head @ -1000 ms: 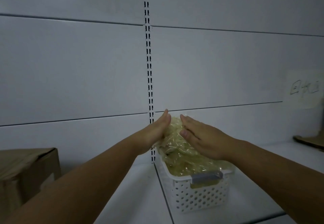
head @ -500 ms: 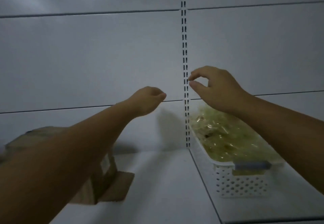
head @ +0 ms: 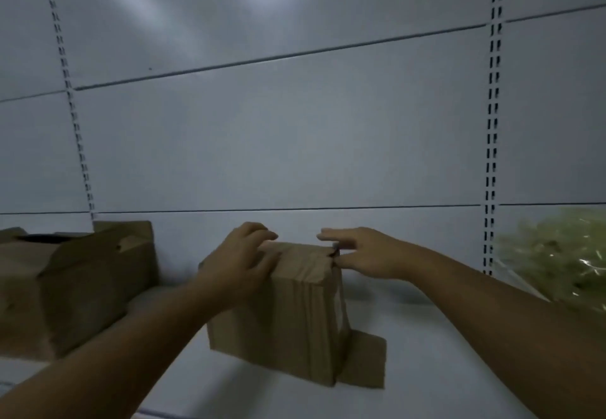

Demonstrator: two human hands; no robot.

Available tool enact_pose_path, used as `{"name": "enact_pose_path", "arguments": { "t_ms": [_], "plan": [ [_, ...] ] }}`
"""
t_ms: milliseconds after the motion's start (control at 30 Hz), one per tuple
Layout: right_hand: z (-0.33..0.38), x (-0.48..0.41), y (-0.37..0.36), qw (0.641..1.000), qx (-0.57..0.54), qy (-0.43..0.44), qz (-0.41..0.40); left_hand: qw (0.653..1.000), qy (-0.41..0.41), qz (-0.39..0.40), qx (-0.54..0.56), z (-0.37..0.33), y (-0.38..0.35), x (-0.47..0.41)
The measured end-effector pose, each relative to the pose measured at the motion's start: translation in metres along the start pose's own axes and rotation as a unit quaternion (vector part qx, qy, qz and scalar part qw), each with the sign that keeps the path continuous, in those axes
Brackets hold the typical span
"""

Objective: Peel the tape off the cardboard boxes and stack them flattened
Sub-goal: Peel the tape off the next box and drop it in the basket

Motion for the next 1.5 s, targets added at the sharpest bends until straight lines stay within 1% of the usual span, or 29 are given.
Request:
{"name": "enact_pose_path", "arguments": {
  "t_ms": [67, 133, 300, 367, 500, 667, 700, 800, 967, 1033, 1100, 1167, 1200, 1233, 1267, 1300, 1367, 1433, 1500],
  "plan": [
    [0.001, -0.012, -0.008, 0.995, -0.099, -0.015, 0.028, 0.999, -0.016, -0.03, 0.016, 0.011, 0.001, 0.012],
    [0.004, -0.02, -0.014, 0.988, -0.152, -0.028, 0.025, 0.997, -0.038, -0.046, 0.046, 0.019, 0.004, 0.02],
    [0.013, -0.024, -0.018, 0.986, -0.152, -0.066, -0.033, 0.989, -0.127, -0.026, 0.074, 0.023, 0.006, 0.029],
    [0.018, -0.02, -0.018, 0.982, -0.161, -0.087, -0.035, 0.986, -0.143, -0.011, 0.082, 0.027, 0.005, 0.032],
    [0.032, -0.007, -0.019, 0.971, -0.202, -0.125, -0.012, 0.981, -0.175, 0.003, 0.085, 0.033, 0.005, 0.041],
    [0.057, -0.008, -0.021, 0.979, -0.135, -0.148, -0.029, 0.973, -0.213, -0.02, 0.087, 0.037, 0.007, 0.053],
    [0.061, -0.008, -0.021, 0.983, -0.104, -0.143, -0.042, 0.971, -0.221, -0.027, 0.088, 0.037, 0.008, 0.056],
    [0.073, -0.006, -0.02, 0.987, 0.041, -0.122, -0.098, 0.967, -0.234, -0.036, 0.093, 0.036, 0.01, 0.064],
    [0.097, 0.002, -0.029, 0.967, 0.148, -0.05, -0.201, 0.962, -0.243, -0.032, 0.122, 0.039, 0.013, 0.079],
    [0.107, 0.005, -0.03, 0.956, 0.151, -0.019, -0.251, 0.96, -0.251, -0.032, 0.123, 0.038, 0.012, 0.085],
    [0.116, 0.009, -0.023, 0.933, 0.108, -0.002, -0.342, 0.959, -0.252, -0.039, 0.128, 0.037, 0.011, 0.091],
    [0.124, 0.016, -0.014, 0.893, 0.001, 0.01, -0.451, 0.958, -0.244, -0.053, 0.138, 0.036, 0.006, 0.096],
    [0.13, 0.019, -0.01, 0.87, -0.038, 0.029, -0.49, 0.96, -0.229, -0.061, 0.147, 0.037, 0.002, 0.098],
    [0.136, 0.022, -0.009, 0.854, -0.048, 0.053, -0.515, 0.963, -0.206, -0.069, 0.157, 0.037, -0.002, 0.098],
    [0.142, 0.024, -0.01, 0.848, -0.038, 0.076, -0.523, 0.968, -0.181, -0.074, 0.16, 0.035, -0.006, 0.097],
    [0.145, 0.027, -0.013, 0.85, -0.019, 0.091, -0.519, 0.973, -0.161, -0.075, 0.148, 0.032, -0.012, 0.097],
    [0.138, 0.03, -0.026, 0.865, 0.019, 0.084, -0.495, 0.983, -0.144, -0.06, 0.098, 0.023, -0.025, 0.103],
    [0.12, 0.034, -0.043, 0.879, 0.023, 0.059, -0.472, 0.984, -0.159, -0.026, 0.078, 0.016, -0.04, 0.114],
    [0.101, 0.035, -0.055, 0.889, -0.003, 0.034, -0.457, 0.978, -0.193, 0.023, 0.072, 0.012, -0.055, 0.129]
  ]
}}
Point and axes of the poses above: each hand's wrist, its own x-axis away from the middle knuckle, its own y-axis out of the back of the hand, z = x × y, the point moved 5 cm from there along -x, towards the middle knuckle, and after that the axes turned 9 degrees about z, right-handed, at the moved point
